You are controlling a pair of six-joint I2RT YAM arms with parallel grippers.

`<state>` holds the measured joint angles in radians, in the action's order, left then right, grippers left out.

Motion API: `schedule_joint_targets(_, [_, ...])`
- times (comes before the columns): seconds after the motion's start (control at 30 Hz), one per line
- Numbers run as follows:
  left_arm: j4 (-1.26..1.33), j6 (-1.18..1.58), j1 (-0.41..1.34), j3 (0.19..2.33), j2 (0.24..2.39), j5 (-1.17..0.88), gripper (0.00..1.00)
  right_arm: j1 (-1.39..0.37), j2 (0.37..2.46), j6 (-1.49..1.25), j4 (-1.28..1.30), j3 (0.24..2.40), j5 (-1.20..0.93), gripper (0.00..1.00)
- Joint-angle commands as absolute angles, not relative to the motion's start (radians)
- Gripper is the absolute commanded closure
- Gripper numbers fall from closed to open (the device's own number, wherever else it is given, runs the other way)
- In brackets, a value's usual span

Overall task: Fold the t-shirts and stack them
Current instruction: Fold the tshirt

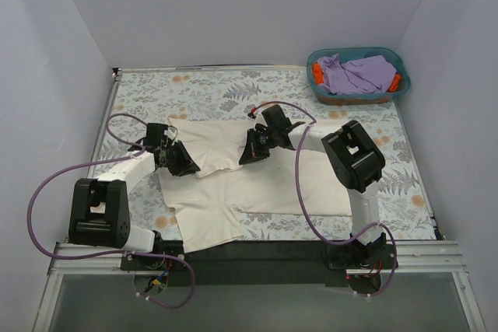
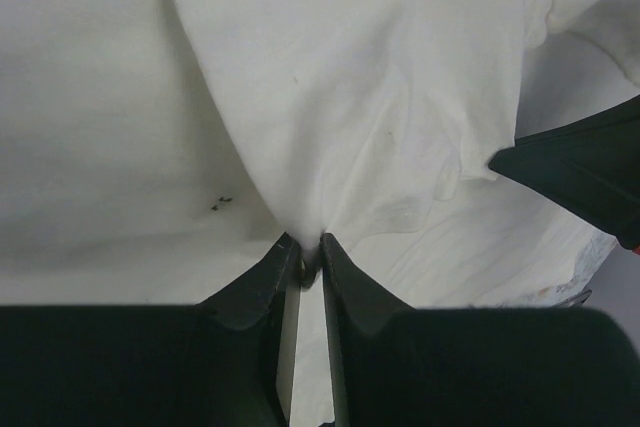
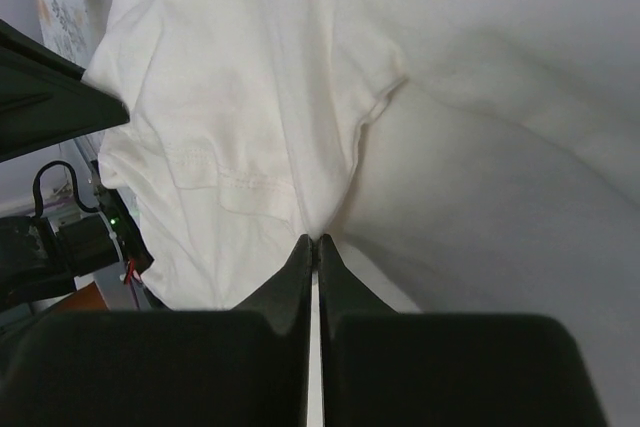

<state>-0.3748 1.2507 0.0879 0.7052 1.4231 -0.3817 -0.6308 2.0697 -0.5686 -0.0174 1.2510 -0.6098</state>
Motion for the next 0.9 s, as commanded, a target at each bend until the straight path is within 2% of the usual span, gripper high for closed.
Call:
schedule_joint_targets(0.0, [-0.455,1.255,0.083,0.759,1.399,-0.385,0.84,-0.637,2.010,-0.529,0.049,1.302,-0.588,0.99])
schedule_joint_targets(0.47, [-0.601,1.284,0.084,0.825,1.483,-0.324,0.82,-0.630,2.013,-0.460,0.199,1.362,-0.545,0.99])
schedule_joint_targets(0.8, [-0.660,1.298,0.084,0.853,1.462,-0.302,0.81,-0.630,2.051,-0.437,0.225,1.388,-0.563,0.99])
schedule_joint_targets(0.87, [-0.664,1.299,0.084,0.851,1.463,-0.302,0.81,-0.630,2.059,-0.433,0.229,1.396,-0.569,0.95])
